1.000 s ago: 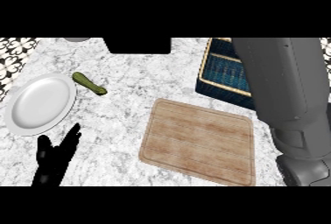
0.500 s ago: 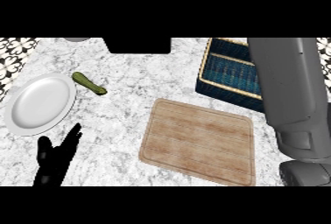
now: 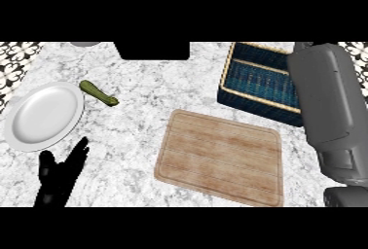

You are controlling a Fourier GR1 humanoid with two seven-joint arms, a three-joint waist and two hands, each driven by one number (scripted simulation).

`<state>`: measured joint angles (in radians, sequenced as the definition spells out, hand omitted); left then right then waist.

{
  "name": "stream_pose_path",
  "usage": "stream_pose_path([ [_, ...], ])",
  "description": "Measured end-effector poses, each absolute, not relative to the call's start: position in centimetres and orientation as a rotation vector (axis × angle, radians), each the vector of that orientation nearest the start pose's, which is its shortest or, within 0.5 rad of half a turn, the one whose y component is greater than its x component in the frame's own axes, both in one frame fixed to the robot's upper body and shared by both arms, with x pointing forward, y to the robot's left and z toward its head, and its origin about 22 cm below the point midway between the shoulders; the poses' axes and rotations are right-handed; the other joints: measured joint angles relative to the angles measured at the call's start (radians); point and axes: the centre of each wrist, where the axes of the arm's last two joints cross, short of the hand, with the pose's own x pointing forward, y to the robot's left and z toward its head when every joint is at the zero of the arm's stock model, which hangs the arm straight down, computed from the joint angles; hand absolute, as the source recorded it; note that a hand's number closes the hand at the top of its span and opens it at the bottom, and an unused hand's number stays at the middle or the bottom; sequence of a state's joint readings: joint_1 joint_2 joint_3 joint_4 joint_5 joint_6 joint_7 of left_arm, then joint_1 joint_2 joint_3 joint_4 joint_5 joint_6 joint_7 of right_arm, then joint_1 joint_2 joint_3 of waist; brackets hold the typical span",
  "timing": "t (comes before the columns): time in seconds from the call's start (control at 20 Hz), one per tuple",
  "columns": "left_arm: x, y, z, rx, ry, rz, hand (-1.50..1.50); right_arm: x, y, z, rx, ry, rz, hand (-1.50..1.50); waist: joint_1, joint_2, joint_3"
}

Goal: Pick the can from the cutting board and place it in the basket

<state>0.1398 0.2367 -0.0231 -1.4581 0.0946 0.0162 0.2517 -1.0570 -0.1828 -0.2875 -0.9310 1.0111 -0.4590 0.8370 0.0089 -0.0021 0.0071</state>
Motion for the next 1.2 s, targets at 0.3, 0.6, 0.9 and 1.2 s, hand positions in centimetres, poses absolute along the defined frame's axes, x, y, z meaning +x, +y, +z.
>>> stream_pose_path([
  [0.3, 19.8, 29.9, -4.0, 0.160, -1.071, -0.042, 0.00, 43.7, -21.6, 20.0, -1.218, -1.216, -0.026, -1.50, -0.005, -0.003, 0.000],
  [0.6, 20.0, 30.0, -4.4, 0.154, -1.069, -0.041, 0.00, 42.1, -23.7, 20.7, -1.235, -1.261, -0.038, -1.50, -0.008, -0.005, 0.002],
  [0.9, 19.8, 29.8, -4.4, 0.160, -1.078, -0.038, 0.00, 40.3, -25.4, 22.3, -1.222, -1.312, -0.177, -1.50, -0.010, -0.006, 0.002],
  [1.2, 19.6, 30.2, -4.4, 0.166, -1.073, -0.026, 0.00, 36.9, -28.5, 23.9, -1.245, -1.292, -0.304, -1.50, -0.020, -0.009, 0.001],
])
